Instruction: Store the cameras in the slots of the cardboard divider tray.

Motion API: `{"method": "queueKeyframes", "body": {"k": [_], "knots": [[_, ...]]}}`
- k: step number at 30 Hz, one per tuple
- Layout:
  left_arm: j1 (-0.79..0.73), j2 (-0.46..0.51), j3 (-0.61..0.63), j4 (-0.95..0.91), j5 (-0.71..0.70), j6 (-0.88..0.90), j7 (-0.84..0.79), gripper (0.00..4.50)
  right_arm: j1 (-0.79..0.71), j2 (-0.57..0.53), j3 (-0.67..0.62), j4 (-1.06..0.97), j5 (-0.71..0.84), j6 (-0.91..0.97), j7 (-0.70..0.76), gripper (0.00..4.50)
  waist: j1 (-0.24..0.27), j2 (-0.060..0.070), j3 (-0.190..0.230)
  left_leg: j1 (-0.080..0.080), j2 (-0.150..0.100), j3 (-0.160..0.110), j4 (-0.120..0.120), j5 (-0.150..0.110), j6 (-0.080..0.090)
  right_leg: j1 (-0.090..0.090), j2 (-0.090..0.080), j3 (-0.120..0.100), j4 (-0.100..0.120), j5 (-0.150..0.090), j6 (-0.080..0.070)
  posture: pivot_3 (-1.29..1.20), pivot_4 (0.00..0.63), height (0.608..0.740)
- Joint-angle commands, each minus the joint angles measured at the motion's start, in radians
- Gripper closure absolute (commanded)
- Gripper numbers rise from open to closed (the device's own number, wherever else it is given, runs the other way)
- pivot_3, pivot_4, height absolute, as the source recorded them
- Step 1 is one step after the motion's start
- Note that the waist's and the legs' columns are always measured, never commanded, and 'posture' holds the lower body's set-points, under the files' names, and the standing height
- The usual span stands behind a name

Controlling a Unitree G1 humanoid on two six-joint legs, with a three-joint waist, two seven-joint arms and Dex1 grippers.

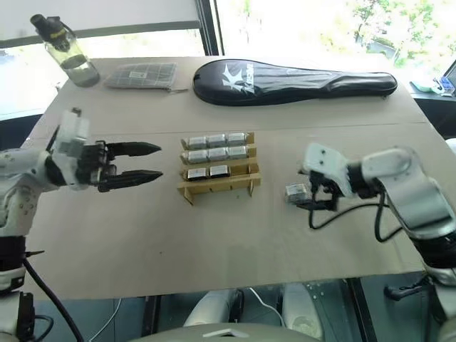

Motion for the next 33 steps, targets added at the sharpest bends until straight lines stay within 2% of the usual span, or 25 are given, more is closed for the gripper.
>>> {"method": "queueKeyframes", "body": {"k": [1,8,14,15,19,22,23,28,33], "knots": [[-0.039,0.022,-0.035,0.015,0.037,-0.037,-0.044,1.34,-0.009,-0.029,0.014,0.015,-0.042,-0.116,-0.017,0.29,-0.005,0.0,0.0,0.0,0.0,0.001,0.0,0.0,0.0,0.0,0.0,0.001,0.0,0.0,0.0,0.0,0.15,0.74],[-0.081,0.053,-0.098,0.052,0.094,-0.069,-0.13,1.34,-0.092,0.0,0.088,0.109,-0.077,-0.188,-0.008,0.29,0.0,0.0,0.0,0.0,0.001,0.001,0.002,0.0,0.0,0.0,0.001,0.001,0.0,0.0,0.0,0.0,0.15,0.74],[-0.097,0.059,-0.098,0.051,0.094,-0.072,-0.161,1.34,-0.132,0.009,0.136,0.167,-0.084,-0.21,0.027,0.29,0.004,0.0,0.0,-0.001,0.001,0.0,0.003,0.0,0.0,0.0,0.001,0.0,0.0,0.0,0.0,0.0,0.15,0.74],[-0.097,0.059,-0.098,0.048,0.093,-0.073,-0.164,1.34,-0.138,0.011,0.141,0.176,-0.085,-0.21,0.03,0.83,0.004,0.0,0.0,-0.001,0.001,0.0,0.003,0.0,0.0,0.0,0.001,0.0,0.0,0.0,0.0,0.0,0.15,0.74],[-0.089,0.055,-0.088,0.026,0.071,-0.045,-0.164,1.34,-0.153,0.02,0.15,0.203,-0.086,-0.205,0.036,2.32,0.003,0.0,0.0,-0.001,0.001,0.0,0.003,0.0,0.0,0.0,0.001,0.0,0.0,0.0,0.0,0.0,0.15,0.74],[-0.083,0.058,-0.081,0.01,0.055,-0.029,-0.166,1.34,-0.156,0.014,0.156,0.207,-0.085,-0.209,0.056,3.7,0.002,0.0,0.0,-0.001,0.001,0.0,0.003,0.0,0.0,0.0,0.001,0.0,0.0,0.0,0.0,0.0,0.15,0.74],[-0.083,0.057,-0.079,0.01,0.056,-0.031,-0.164,1.34,-0.156,0.013,0.156,0.205,-0.084,-0.209,0.061,3.96,0.002,0.0,0.0,-0.001,0.001,0.0,0.003,0.0,0.0,0.0,0.001,0.0,0.0,0.0,0.0,0.0,0.15,0.74],[-0.084,0.058,-0.077,0.015,0.056,-0.036,-0.163,1.34,-0.175,0.013,0.143,0.199,-0.066,-0.201,0.083,3.98,0.003,0.0,0.0,-0.001,0.001,0.0,0.004,0.0,0.0,0.0,0.001,0.0,0.0,0.0,0.0,0.0,0.15,0.74],[-0.089,0.056,-0.073,0.024,0.057,-0.041,-0.162,1.34,-0.328,0.068,0.107,0.254,-0.02,-0.139,0.083,3.98,-0.005,0.0,0.0,-0.001,0.001,0.0,0.004,0.0,0.0,0.0,0.001,0.0,0.0,0.0,0.0,0.0,0.15,0.74]]}}
